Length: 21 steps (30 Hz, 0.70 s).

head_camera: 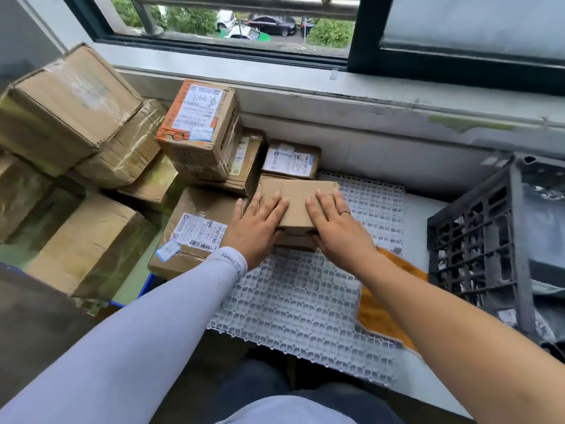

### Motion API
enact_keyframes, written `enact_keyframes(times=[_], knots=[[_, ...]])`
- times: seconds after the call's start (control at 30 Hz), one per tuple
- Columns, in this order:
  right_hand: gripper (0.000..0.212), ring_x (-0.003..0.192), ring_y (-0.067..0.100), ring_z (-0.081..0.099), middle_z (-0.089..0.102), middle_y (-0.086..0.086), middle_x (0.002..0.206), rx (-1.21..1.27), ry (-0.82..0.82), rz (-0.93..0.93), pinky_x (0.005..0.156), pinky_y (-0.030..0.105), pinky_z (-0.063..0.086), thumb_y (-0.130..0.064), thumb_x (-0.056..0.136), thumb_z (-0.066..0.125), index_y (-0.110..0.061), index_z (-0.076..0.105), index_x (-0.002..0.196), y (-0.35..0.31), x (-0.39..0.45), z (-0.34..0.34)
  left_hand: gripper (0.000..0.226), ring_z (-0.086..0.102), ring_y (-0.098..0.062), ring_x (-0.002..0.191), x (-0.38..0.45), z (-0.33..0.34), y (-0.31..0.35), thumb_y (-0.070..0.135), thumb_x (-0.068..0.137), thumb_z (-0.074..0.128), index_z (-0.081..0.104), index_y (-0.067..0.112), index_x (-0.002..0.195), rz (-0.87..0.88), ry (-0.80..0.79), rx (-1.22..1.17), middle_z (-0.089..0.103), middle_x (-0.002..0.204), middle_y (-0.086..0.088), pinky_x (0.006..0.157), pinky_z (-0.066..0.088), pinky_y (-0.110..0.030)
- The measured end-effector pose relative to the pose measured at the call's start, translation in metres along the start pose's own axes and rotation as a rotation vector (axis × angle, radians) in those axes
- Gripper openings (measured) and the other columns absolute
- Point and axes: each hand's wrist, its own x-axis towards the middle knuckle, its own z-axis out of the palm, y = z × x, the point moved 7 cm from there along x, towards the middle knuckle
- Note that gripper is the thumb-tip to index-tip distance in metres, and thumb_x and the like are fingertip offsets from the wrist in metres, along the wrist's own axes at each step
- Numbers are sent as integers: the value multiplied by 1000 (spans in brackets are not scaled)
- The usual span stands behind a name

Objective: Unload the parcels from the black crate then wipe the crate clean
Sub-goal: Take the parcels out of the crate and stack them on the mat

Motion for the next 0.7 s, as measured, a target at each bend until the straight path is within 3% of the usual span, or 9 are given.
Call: enact_keyframes(times=[0.23, 0.33, 0.47, 0.57, 0.7], knots=[[69, 158, 38, 4, 10, 10, 172, 13, -13, -6, 123, 53, 28, -45, 108, 40, -18, 10, 165, 2, 16, -19, 56, 31, -31, 154, 4, -28, -1, 43, 107, 43, 32, 28, 160, 71, 202, -5, 34, 167, -4, 121, 21, -62], [67, 157, 36, 10, 16, 7, 171, 51, -30, 24, 122, 52, 30, -46, 107, 43, -20, 17, 164, -3, 21, -27, 80, 29, -32, 154, 0, -32, -5, 60, 94, 59, 28, 27, 160, 103, 229, 35, 32, 167, -6, 119, 24, -64], [64, 154, 33, 21, 27, 4, 167, 112, -33, 28, 124, 49, 26, -48, 105, 46, -21, 28, 160, -7, 31, -37, 121, 18, -35, 157, -2, -29, -18, 73, 72, 73, 5, 31, 163, 174, 176, 137, 20, 171, -3, 121, 15, -68], [60, 149, 28, 31, 37, 7, 162, 128, 3, 15, 123, 42, 27, -44, 104, 51, -17, 37, 156, -13, 33, -46, 126, 20, -35, 156, 3, -33, -26, 60, 71, 80, -1, 33, 163, 182, 187, 157, 22, 170, -3, 121, 13, -68], [58, 144, 29, 36, 43, 11, 157, 143, 38, 27, 121, 39, 29, -41, 104, 54, -12, 42, 153, -18, 38, -53, 123, 28, -33, 153, 11, -41, -31, 51, 69, 83, 6, 31, 163, 197, 245, 165, 34, 164, -3, 120, 17, -67]])
